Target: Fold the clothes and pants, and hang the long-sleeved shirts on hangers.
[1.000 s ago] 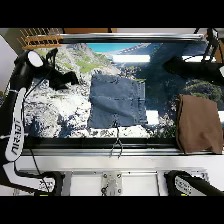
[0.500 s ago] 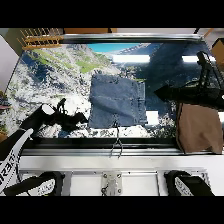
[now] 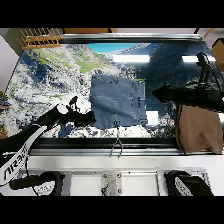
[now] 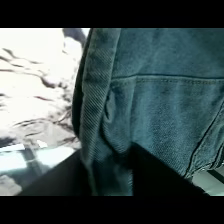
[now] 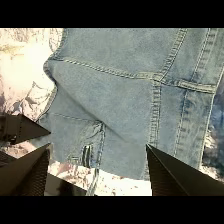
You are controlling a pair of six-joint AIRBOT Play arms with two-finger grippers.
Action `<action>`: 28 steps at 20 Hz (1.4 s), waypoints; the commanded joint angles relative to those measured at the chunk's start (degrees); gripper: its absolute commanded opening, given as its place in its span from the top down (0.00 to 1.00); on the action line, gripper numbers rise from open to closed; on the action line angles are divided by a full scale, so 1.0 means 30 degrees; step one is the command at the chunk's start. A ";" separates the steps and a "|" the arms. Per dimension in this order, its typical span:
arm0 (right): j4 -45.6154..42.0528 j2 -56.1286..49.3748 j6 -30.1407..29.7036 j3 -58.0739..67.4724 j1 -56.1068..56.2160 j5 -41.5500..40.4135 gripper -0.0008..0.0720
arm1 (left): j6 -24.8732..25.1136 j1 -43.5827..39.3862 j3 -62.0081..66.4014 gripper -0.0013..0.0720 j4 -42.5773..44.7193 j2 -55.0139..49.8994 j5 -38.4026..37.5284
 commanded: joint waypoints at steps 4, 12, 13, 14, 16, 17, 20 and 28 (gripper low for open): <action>-0.6360 0.0007 0.5974 -0.1617 -0.0029 0.0962 0.13 | 0.0044 -0.0262 0.1078 0.95 0.1923 0.0707 -0.1231; -0.1727 -0.1588 1.2670 -1.2269 0.0503 -0.9879 0.29 | 0.0073 -0.1297 0.1086 0.95 0.2390 0.1486 -0.1202; -0.0597 -0.2565 1.1278 -1.2291 0.1158 -1.1409 0.28 | 0.0073 -0.1297 0.1086 0.95 0.2390 0.1486 -0.1217; 0.0299 -0.3206 1.0644 -1.2225 0.1574 -1.2247 0.28 | 0.0073 -0.1290 0.1086 0.95 0.2397 0.1486 -0.1224; 0.2142 -0.4597 0.9187 -1.1890 0.2397 -1.3690 0.28 | 0.0080 -0.1151 0.1086 0.95 0.2390 0.1486 -0.1224; 0.3111 -0.5442 0.8211 -1.1453 0.2798 -1.4112 0.28 | 0.0073 -0.1064 0.1086 0.95 0.2390 0.1486 -0.1224; 0.3621 -0.7468 0.6375 -0.9734 0.3832 -1.4185 0.28 | 0.0073 -0.0984 0.1086 0.95 0.2390 0.1486 -0.1115; -0.1727 -0.3388 0.0947 -0.3592 0.3111 -0.6390 0.94 | 0.0058 0.1107 0.5814 0.95 0.2878 0.5727 -0.3643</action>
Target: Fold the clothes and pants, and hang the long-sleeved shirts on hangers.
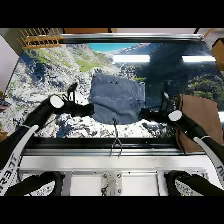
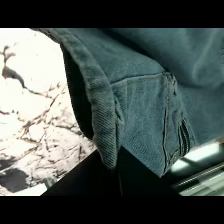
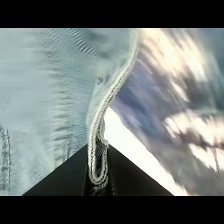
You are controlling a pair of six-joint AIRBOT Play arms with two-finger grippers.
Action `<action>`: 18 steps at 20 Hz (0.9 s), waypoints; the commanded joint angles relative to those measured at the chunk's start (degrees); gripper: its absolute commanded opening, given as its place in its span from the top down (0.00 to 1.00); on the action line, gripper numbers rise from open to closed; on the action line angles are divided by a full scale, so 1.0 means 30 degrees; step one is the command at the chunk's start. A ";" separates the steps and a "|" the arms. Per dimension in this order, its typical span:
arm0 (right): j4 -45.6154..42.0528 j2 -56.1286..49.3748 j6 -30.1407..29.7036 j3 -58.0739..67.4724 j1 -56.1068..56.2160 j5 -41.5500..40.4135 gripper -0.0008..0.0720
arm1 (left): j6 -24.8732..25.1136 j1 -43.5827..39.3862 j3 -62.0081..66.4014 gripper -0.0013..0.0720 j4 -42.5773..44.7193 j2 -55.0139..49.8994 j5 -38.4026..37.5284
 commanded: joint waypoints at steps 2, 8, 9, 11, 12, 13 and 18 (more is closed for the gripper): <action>-0.3286 0.3745 -0.0423 0.7351 -0.0809 0.7074 0.94 | -0.0015 0.1304 0.6266 0.95 0.0233 0.4437 -0.2645; -0.3344 0.8415 0.4371 1.3595 -0.0787 1.0207 0.94 | -0.0889 0.0554 1.1876 0.95 0.0233 1.0069 -0.2747; -0.3424 0.9151 0.5588 1.3588 -0.0787 1.0739 0.94 | -0.1479 0.0299 1.2007 0.95 0.0233 1.0768 -0.2732; -0.3643 0.9923 0.8568 1.3573 -0.0787 1.2699 0.94 | -0.2543 -0.0160 1.1825 0.95 0.0255 1.1832 -0.2747; -0.3628 0.9930 1.0214 1.3515 -0.0787 1.3930 0.94 | -0.3133 -0.0233 1.1307 0.95 0.0262 1.2131 -0.2739; -0.3628 0.9734 1.1460 1.3376 -0.0787 1.4987 0.94 | -0.3636 -0.0219 1.0542 0.95 0.0277 1.2240 -0.2783; -0.3628 0.6302 1.2014 1.0775 -0.0780 1.7507 0.94 | -0.4896 -0.0080 0.5064 0.95 0.1967 0.8976 -0.3534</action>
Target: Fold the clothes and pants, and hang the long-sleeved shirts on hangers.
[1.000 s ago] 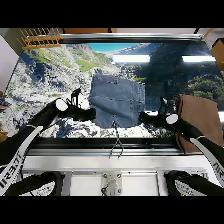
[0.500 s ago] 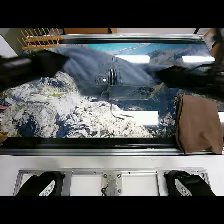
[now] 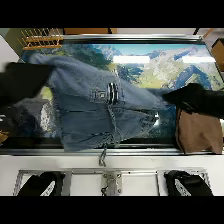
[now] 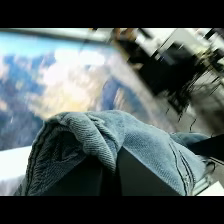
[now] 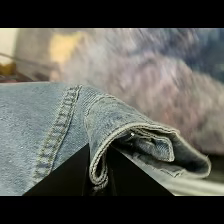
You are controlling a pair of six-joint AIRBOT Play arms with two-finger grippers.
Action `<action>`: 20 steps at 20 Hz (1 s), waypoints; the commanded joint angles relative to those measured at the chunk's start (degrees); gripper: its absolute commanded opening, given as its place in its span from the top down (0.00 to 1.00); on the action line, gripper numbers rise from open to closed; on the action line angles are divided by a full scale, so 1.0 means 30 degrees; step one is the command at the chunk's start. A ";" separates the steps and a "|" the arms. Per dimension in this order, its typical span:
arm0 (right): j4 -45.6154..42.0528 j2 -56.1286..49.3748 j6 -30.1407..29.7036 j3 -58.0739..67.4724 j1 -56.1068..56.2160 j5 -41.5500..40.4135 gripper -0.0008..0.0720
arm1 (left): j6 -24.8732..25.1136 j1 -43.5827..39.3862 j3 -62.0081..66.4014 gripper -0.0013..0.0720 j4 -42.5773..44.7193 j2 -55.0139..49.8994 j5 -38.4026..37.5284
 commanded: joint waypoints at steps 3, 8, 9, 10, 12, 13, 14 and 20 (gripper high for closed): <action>0.0007 -0.5952 -0.1217 -0.1792 -0.0007 0.0255 0.94 | -0.0845 0.0721 -0.4102 0.95 0.0882 -0.6142 0.1209; 0.0015 -1.2167 -0.1953 -0.0204 -0.0117 -0.4794 0.94 | 0.1668 0.1902 0.1355 0.95 -0.2251 -1.5059 0.0153; 0.0007 -1.2764 -0.2055 0.0291 -0.0182 -0.5501 0.94 | 0.2033 0.2004 0.2667 0.95 -0.2667 -1.6276 -0.0022; -0.0066 -1.3114 -0.2062 0.0678 -0.0197 -0.6360 0.94 | 0.2025 0.1996 0.3570 0.95 -0.2725 -1.7041 -0.0073; -0.0437 -1.3012 -0.2222 0.0896 -0.0189 -0.7191 0.94 | 0.2018 0.2098 0.4809 0.95 -0.2543 -1.7915 -0.0656; -0.1093 -1.2823 -0.2448 0.0889 -0.0168 -0.6921 0.94 | 0.2033 0.2186 0.4962 0.95 -0.2280 -1.7923 -0.1064; -0.2266 -1.2531 -0.2484 0.0852 -0.0131 -0.6098 0.94 | 0.2025 0.2193 0.4823 0.95 -0.1909 -1.7668 -0.1494; -0.7184 -0.9901 -0.2477 -0.2856 0.1625 -0.4175 0.94 | 0.2317 0.1545 -0.2397 0.95 0.1049 -1.3413 0.0044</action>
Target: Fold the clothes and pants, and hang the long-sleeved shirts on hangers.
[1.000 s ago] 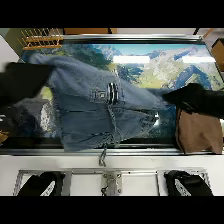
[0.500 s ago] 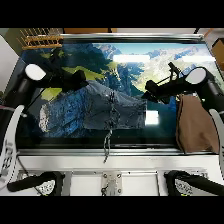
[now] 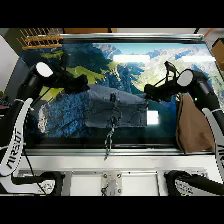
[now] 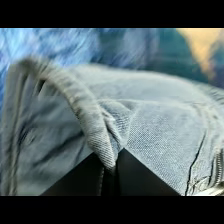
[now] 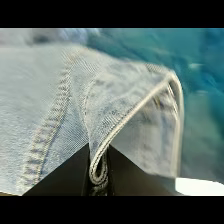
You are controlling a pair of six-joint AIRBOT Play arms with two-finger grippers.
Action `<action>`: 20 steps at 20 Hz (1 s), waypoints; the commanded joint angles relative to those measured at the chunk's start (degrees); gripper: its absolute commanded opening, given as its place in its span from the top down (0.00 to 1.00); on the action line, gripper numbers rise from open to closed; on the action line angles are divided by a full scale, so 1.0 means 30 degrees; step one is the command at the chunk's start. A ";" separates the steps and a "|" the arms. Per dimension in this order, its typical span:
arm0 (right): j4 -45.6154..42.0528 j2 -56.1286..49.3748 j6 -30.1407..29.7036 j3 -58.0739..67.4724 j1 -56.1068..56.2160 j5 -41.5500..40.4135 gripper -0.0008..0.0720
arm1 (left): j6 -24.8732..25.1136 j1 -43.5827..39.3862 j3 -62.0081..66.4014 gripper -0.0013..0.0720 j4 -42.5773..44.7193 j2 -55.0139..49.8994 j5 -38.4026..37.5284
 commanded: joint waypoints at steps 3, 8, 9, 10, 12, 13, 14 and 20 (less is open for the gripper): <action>-0.2397 0.1304 0.0328 -0.4721 0.1537 -0.0801 0.94 | 0.0539 -0.0969 -0.6987 0.95 0.1399 0.2412 0.3388; -0.2404 0.1275 0.1479 -0.7992 0.2892 -0.4036 0.94 | 0.0525 -0.1501 -1.0185 0.95 0.1209 0.2375 0.7176; -0.2375 0.1268 0.1785 -0.8378 0.2900 -0.4619 0.94 | 0.0525 -0.1501 -1.0513 0.95 0.1231 0.2375 0.7548; -0.2186 0.1260 0.1880 -0.8714 0.2900 -0.5056 0.94 | 0.0532 -0.1501 -1.0710 0.95 0.1260 0.2382 0.7686; -0.0131 0.1275 0.1792 -0.8714 0.2900 -0.5020 0.76 | 0.0510 -0.1486 -1.0652 0.88 0.1260 0.2382 0.7504; 0.1982 0.1843 0.0627 -0.8612 0.2820 -0.5005 0.12 | 0.0539 -0.1071 -0.9566 0.34 0.1399 0.2397 0.6003; 0.2412 0.2470 -0.0058 -0.8408 0.2696 -0.4743 0.12 | 0.0561 -0.0729 -0.8859 0.34 0.1435 0.2579 0.5122; 0.2353 0.7220 -0.3781 -0.8371 -0.2820 -0.1158 0.08 | 0.0678 0.0124 -0.7023 0.34 0.1413 0.5515 0.1443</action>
